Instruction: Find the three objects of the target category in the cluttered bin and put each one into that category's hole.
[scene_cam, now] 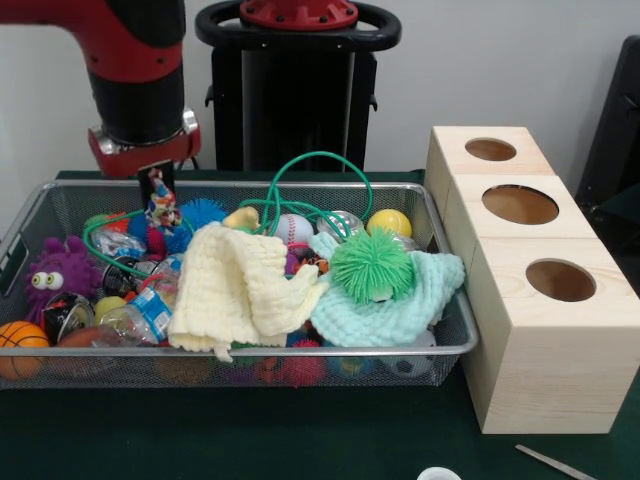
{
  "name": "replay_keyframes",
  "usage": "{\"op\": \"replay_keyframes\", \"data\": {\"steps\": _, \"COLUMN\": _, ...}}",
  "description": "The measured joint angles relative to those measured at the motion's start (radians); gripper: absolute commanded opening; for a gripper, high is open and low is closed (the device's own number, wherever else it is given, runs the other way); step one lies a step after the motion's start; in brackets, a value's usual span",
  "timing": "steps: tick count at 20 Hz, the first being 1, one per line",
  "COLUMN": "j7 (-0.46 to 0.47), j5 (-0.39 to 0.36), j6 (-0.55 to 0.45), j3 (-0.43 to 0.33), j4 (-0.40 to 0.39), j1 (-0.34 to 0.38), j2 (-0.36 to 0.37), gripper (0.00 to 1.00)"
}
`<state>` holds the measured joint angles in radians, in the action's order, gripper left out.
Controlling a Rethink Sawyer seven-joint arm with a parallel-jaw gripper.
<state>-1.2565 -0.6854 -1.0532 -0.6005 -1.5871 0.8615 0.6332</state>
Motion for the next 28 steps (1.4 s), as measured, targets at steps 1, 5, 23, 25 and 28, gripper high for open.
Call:
{"op": "replay_keyframes", "data": {"steps": 1, "j7": 0.000, "j5": 0.022, "j6": -0.002, "j3": -0.004, "j4": 0.000, "j1": -0.006, "j2": 0.012, "gripper": 0.00}}
{"op": "replay_keyframes", "data": {"steps": 5, "j7": 0.000, "j5": 0.077, "j6": -0.005, "j3": -0.009, "j4": 0.000, "j1": -0.030, "j2": 0.044, "gripper": 0.00}}
{"op": "replay_keyframes", "data": {"steps": 23, "j7": -0.071, "j5": 0.264, "j6": 0.024, "j3": 0.029, "j4": 0.080, "j1": -0.399, "j2": 0.112, "gripper": 0.00}}
{"op": "replay_keyframes", "data": {"steps": 25, "j7": -0.114, "j5": 0.285, "j6": 0.037, "j3": 0.046, "j4": 0.115, "j1": -0.457, "j2": 0.110, "gripper": 0.00}}
{"op": "replay_keyframes", "data": {"steps": 28, "j7": -0.156, "j5": 0.309, "j6": 0.054, "j3": 0.057, "j4": 0.148, "j1": -0.493, "j2": 0.106, "gripper": 0.00}}
